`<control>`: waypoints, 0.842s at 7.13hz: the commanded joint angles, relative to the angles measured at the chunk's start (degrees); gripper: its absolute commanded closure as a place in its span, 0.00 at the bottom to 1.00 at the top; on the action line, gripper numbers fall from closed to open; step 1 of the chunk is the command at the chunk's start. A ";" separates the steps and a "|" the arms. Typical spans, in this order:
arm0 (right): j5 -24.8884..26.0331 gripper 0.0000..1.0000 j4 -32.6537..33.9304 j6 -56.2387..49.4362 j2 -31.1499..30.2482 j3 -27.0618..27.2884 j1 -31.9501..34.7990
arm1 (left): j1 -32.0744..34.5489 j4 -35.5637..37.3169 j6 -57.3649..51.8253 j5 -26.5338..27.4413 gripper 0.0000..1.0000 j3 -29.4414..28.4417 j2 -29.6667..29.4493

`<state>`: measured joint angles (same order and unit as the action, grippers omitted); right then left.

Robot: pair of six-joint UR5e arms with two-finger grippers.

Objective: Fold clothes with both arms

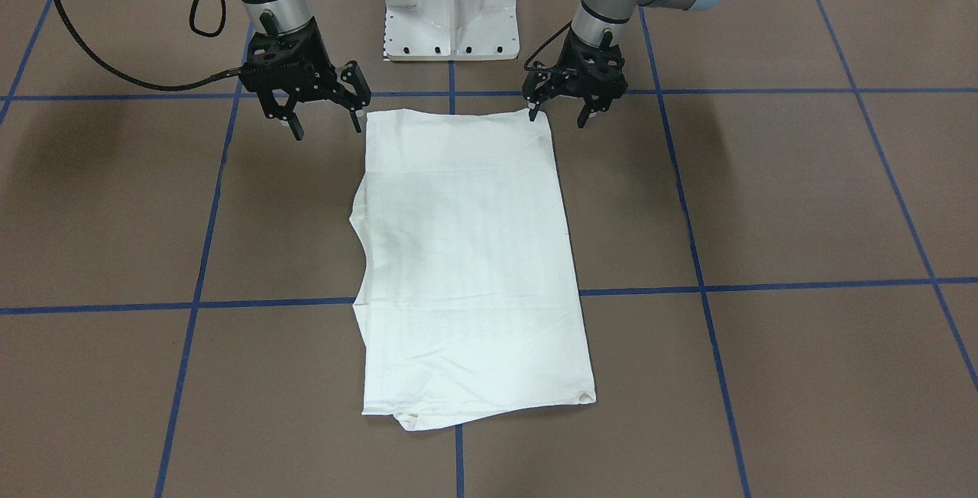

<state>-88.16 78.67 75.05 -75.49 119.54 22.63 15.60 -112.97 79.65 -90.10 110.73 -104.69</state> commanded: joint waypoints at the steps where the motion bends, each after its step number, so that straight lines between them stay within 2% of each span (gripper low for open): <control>1: 0.18 0.00 -0.01 0.01 0.00 -0.10 -0.04 | -1.01 0.38 0.94 0.81 0.23 -4.11 -3.14; 2: 0.18 0.00 -0.01 0.01 0.00 -0.10 -0.04 | -1.01 0.38 0.94 0.81 0.30 -4.12 -3.15; 4: 0.18 0.00 -0.01 0.01 0.08 -0.10 -0.13 | -1.01 0.47 0.85 0.81 0.35 -4.12 -3.15; 6: 0.26 0.00 -0.01 0.10 -0.09 -0.45 -0.13 | -1.10 0.47 0.85 0.81 0.49 -4.03 -3.15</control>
<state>-87.96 78.66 75.08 -75.49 119.32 22.51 14.57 -112.50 80.51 -89.30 106.64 -107.83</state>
